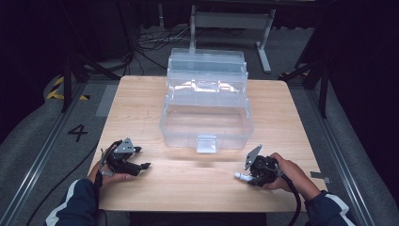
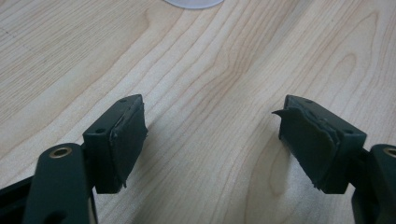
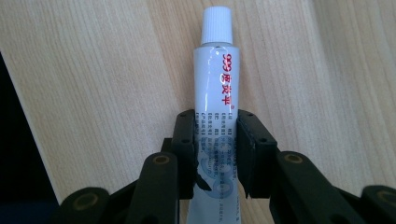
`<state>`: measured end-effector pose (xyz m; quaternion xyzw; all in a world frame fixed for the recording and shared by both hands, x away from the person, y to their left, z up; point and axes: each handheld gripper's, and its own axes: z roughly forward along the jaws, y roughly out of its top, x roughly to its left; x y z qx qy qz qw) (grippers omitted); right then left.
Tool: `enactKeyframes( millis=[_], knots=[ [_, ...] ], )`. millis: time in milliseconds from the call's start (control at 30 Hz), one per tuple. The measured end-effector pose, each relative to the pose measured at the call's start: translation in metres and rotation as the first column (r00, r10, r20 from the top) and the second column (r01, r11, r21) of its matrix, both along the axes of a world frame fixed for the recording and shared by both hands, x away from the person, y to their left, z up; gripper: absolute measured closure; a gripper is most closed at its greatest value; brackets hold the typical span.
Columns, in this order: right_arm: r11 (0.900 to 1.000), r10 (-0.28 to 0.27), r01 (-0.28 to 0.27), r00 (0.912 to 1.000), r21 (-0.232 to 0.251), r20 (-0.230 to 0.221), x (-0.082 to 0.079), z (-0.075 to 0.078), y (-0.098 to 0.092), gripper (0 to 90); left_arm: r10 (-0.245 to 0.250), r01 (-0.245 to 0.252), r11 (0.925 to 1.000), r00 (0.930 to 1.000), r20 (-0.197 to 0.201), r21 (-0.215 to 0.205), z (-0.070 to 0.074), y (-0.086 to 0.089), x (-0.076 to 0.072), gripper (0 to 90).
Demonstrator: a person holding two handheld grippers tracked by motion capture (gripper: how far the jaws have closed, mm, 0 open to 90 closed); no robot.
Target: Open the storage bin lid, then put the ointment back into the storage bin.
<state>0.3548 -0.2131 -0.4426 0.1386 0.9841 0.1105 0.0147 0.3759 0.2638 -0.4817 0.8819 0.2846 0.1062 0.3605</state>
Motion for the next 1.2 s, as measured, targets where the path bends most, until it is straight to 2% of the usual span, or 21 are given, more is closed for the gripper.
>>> enactKeyframes(
  millis=[233,333,567,1000,1200],
  knots=[
    [1.000,0.013,-0.013,0.9998,0.023,-0.011,0.002,0.000,-0.003,71.4,-0.004,0.004,1.0000,1.0000,0.000,-0.001,0.000,0.000,0.000,23.2],
    [0.999,0.002,-0.001,0.9997,0.042,-0.026,0.003,-0.001,-0.006,71.5,-0.002,0.002,1.0000,1.0000,0.001,0.001,0.000,0.000,0.000,23.1],
    [0.997,-0.009,0.009,1.0000,0.073,-0.002,0.006,0.005,-0.013,71.5,-0.001,0.001,1.0000,1.0000,0.001,0.001,0.000,0.000,0.000,23.1],
    [0.996,-0.022,0.020,0.9996,0.081,0.019,0.006,0.009,-0.018,71.5,0.002,-0.002,1.0000,1.0000,0.006,0.003,0.000,0.000,0.000,23.1],
    [0.994,-0.031,0.028,0.9993,0.103,0.022,0.007,0.013,-0.022,71.5,0.001,-0.001,1.0000,1.0000,0.004,0.003,0.000,0.000,0.000,23.0]
  ],
)
